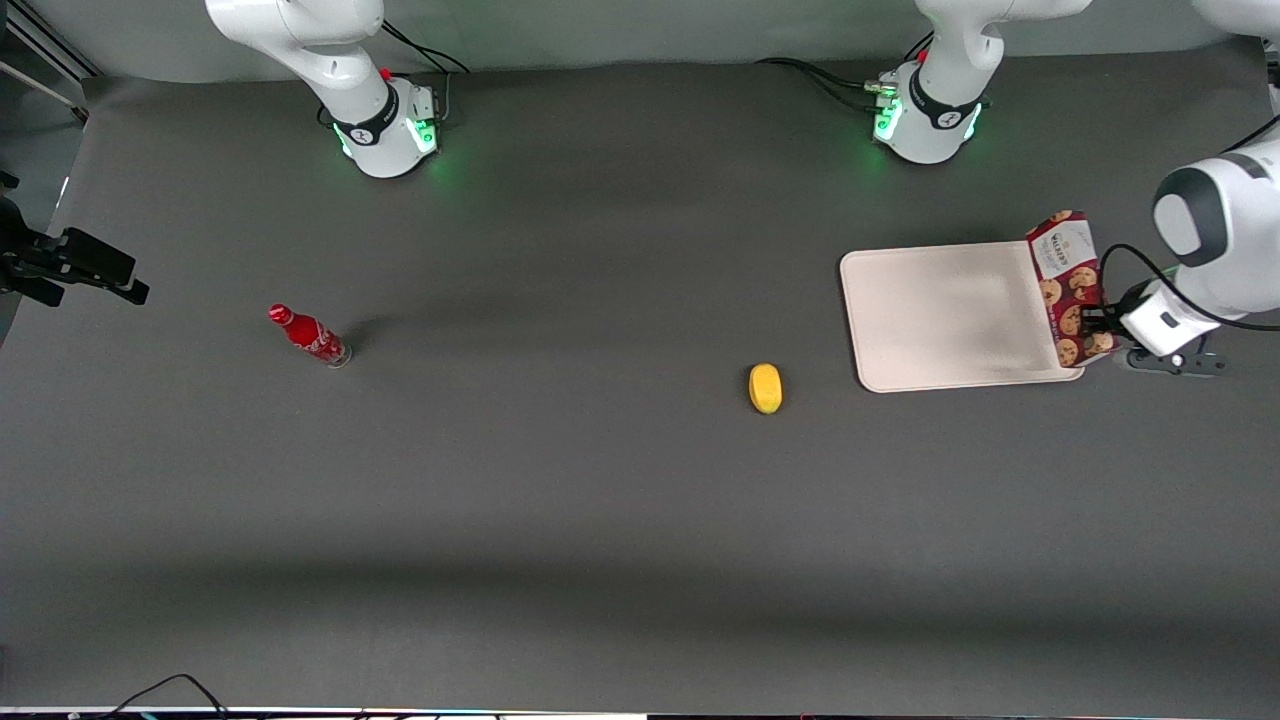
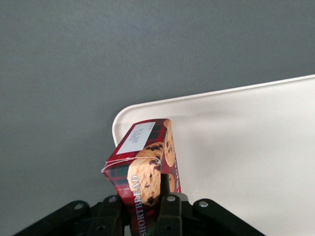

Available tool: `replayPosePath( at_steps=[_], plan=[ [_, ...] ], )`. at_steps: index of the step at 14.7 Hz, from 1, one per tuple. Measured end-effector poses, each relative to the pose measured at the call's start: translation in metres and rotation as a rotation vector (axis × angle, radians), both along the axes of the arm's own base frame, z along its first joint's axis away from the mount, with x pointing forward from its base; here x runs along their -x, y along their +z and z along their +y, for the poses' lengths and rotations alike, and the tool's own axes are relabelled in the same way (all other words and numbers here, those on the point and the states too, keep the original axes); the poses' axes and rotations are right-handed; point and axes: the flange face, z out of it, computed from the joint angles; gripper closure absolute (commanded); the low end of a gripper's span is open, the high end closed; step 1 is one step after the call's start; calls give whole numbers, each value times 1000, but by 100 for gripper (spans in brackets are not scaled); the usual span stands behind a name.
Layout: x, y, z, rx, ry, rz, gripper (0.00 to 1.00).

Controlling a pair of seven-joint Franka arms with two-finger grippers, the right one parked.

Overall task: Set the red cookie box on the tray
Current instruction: 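Carry the cookie box over the white tray and lower it, then open the left gripper and withdraw it from the tray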

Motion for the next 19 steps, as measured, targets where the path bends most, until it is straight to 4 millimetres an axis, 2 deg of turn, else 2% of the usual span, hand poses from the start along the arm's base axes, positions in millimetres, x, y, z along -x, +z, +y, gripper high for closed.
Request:
replayPosePath(
  at_steps=[1, 2, 5, 7, 8, 10, 14, 16, 19],
  plan=[
    [4, -8, -1, -5, -2, -7, 30],
    [10, -22, -2, -15, -5, -22, 0],
    [13, -40, -1, -28, -8, -23, 0],
    [3, -29, 1, -31, -8, -37, 0],
    [-5, -15, 2, -25, -7, -29, 0],
    [-25, 29, 5, -4, -5, 10, 0],
    [-56, 148, -2, 30, -23, 48, 0],
    [-63, 200, -18, 36, -19, 69, 0],
    [-60, 276, -67, 31, 11, 93, 0]
  ],
)
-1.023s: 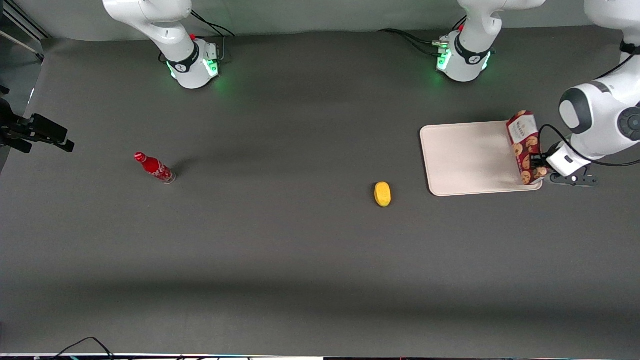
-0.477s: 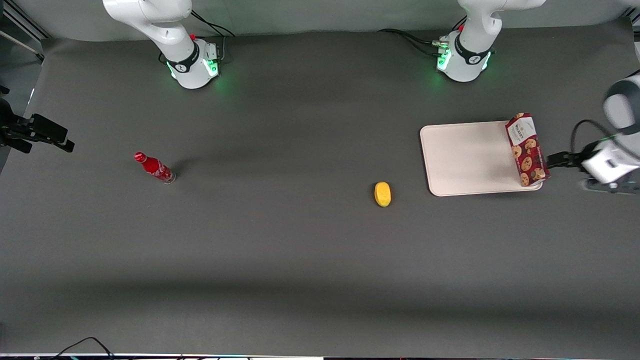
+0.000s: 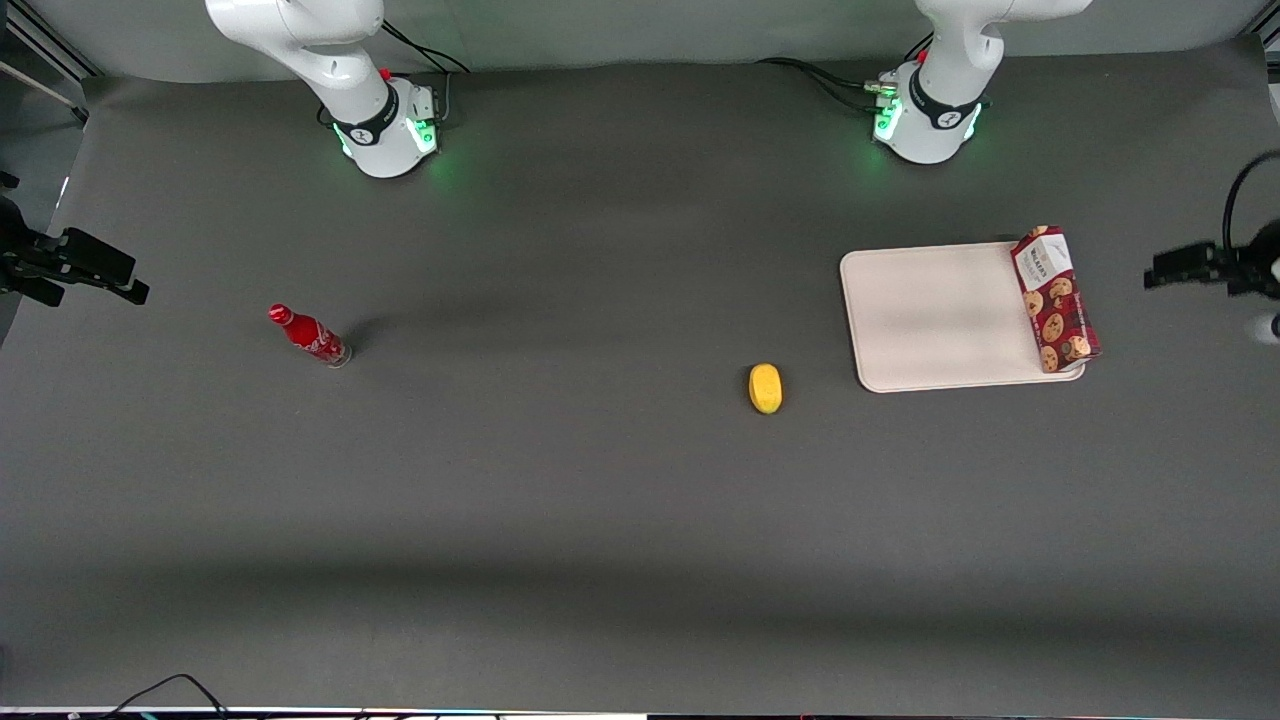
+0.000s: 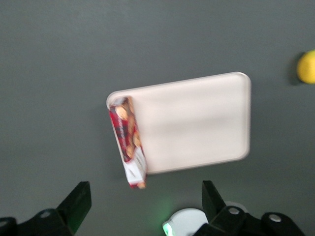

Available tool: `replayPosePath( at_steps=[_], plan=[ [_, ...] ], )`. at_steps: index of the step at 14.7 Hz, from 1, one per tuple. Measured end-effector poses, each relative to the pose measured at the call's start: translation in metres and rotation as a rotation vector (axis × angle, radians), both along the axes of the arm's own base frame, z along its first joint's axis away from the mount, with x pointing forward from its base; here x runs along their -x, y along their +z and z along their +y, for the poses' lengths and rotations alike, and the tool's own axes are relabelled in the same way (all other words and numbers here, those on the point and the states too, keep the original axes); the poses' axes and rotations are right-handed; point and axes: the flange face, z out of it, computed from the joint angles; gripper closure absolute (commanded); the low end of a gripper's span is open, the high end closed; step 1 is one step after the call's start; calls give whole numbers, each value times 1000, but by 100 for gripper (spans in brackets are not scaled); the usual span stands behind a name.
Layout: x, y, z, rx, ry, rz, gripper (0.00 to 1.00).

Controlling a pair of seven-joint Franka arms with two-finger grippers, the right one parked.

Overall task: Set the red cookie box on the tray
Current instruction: 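Open the left gripper and withdraw it from the tray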

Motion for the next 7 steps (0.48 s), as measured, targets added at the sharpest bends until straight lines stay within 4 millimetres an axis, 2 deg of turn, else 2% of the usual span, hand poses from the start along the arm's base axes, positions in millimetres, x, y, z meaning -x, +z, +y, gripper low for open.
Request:
replayPosePath(
  at_steps=[2, 4, 7],
  plan=[
    [16, 40, -43, -14, 26, 0, 0],
    [40, 70, -77, -32, 49, -6, 0],
    [58, 85, -98, -41, 41, -20, 0]
  ],
)
